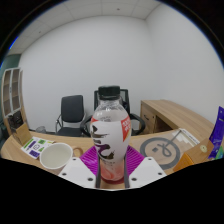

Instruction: Pour water

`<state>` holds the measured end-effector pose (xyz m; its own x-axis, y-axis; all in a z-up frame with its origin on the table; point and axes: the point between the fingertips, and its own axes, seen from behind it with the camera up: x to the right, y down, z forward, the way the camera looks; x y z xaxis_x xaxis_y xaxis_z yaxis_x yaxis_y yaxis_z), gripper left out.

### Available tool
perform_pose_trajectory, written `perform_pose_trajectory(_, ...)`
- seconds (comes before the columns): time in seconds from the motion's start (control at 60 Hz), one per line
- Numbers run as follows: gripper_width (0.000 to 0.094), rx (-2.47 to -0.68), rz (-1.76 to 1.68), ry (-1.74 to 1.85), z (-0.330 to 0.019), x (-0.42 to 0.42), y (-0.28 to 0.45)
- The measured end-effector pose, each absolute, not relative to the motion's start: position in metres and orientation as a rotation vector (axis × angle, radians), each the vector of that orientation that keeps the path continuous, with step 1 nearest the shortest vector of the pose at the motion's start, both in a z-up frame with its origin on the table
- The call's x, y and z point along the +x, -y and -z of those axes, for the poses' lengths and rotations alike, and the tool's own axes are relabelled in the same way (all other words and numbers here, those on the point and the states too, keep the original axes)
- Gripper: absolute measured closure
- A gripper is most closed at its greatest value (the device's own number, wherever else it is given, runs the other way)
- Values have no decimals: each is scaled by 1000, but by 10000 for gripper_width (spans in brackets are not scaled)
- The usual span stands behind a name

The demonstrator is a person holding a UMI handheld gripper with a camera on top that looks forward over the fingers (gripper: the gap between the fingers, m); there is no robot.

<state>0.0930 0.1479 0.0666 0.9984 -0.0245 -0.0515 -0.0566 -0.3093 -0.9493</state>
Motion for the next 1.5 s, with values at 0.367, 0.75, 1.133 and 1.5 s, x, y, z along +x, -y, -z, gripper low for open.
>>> perform_pose_trajectory(0.367,102,-1988,0,-45,-62,86,-124)
perform_pose_trajectory(0.75,78,-2027,6,-114,-171,32,34)
perform_pose_trajectory(1.133,80,-2051,82,-97,-266,-35,239)
perform_pose_trajectory(1.5,81,-2043,122,-90,-293,-57,316)
